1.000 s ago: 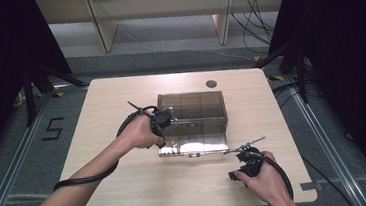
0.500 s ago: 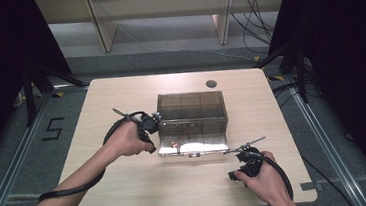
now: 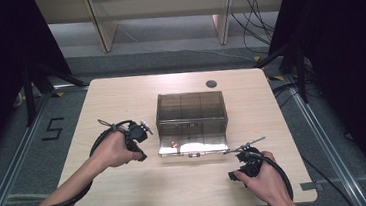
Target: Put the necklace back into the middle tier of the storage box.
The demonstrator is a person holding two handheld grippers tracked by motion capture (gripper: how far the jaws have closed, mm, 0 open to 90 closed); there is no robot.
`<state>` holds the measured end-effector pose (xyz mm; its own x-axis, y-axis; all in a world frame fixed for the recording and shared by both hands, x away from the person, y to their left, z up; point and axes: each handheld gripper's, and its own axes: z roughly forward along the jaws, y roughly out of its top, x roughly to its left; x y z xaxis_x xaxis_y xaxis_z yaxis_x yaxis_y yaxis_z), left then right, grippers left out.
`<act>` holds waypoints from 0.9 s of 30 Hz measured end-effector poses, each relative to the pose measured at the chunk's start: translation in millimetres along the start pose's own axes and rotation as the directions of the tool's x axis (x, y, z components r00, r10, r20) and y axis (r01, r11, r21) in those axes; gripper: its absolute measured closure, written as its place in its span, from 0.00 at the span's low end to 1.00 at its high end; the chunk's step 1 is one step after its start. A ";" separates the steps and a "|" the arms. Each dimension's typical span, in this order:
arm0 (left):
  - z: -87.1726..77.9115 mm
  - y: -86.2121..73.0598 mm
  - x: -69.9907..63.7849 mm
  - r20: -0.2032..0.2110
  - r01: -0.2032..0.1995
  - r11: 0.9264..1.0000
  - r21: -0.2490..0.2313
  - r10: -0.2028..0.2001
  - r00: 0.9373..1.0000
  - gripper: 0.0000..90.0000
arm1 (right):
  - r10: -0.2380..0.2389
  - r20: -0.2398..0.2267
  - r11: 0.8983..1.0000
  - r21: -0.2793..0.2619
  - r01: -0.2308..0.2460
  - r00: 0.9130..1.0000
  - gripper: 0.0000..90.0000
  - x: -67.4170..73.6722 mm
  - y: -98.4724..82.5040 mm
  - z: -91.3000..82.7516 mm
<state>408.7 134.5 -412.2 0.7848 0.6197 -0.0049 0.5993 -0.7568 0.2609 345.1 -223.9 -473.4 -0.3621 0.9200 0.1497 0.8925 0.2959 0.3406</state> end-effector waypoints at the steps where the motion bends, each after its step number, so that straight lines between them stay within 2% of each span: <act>1: 0.8 -4.0 0.5 0.000 0.006 1.000 -0.002 -0.006 1.000 0.80 | 0.005 -0.004 1.000 0.002 -0.005 1.000 0.51 0.6 -0.2 -0.7; 3: 2.2 -12.2 1.7 -0.007 0.015 1.000 -0.007 -0.015 1.000 0.80 | 0.000 -0.016 1.000 0.000 0.000 1.000 0.51 0.7 -0.4 -1.2; 12: 8.6 -46.3 6.4 -0.006 0.054 0.998 -0.015 -0.054 0.999 0.78 | 0.008 -0.010 1.000 0.005 -0.008 1.000 0.51 2.0 0.0 -0.3; 15: 12.0 -56.9 9.6 0.000 0.081 0.996 -0.023 -0.081 0.997 0.78 | 0.008 -0.011 1.000 0.005 -0.007 1.000 0.51 2.0 0.0 -0.2; 21: 17.2 -77.7 16.2 -0.012 0.125 0.992 -0.034 -0.126 0.992 0.78 | 0.008 -0.011 1.000 0.005 -0.008 1.000 0.51 2.1 0.0 -0.4; 26: 22.1 -93.2 17.2 -0.025 0.147 0.987 -0.060 -0.149 0.989 0.77 | 0.009 -0.012 1.000 0.005 -0.009 1.000 0.51 2.4 0.1 -0.2; 27: 22.3 -95.2 18.4 -0.025 0.138 0.989 -0.054 -0.139 0.990 0.77 | 0.009 -0.012 1.000 0.005 -0.009 1.000 0.51 2.4 0.1 -0.2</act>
<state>369.6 213.3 -458.7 0.6896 0.7240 -0.0166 0.6922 -0.6521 0.3094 344.3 -221.7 -472.8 -0.3569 0.9197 0.1639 0.8972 0.2886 0.3342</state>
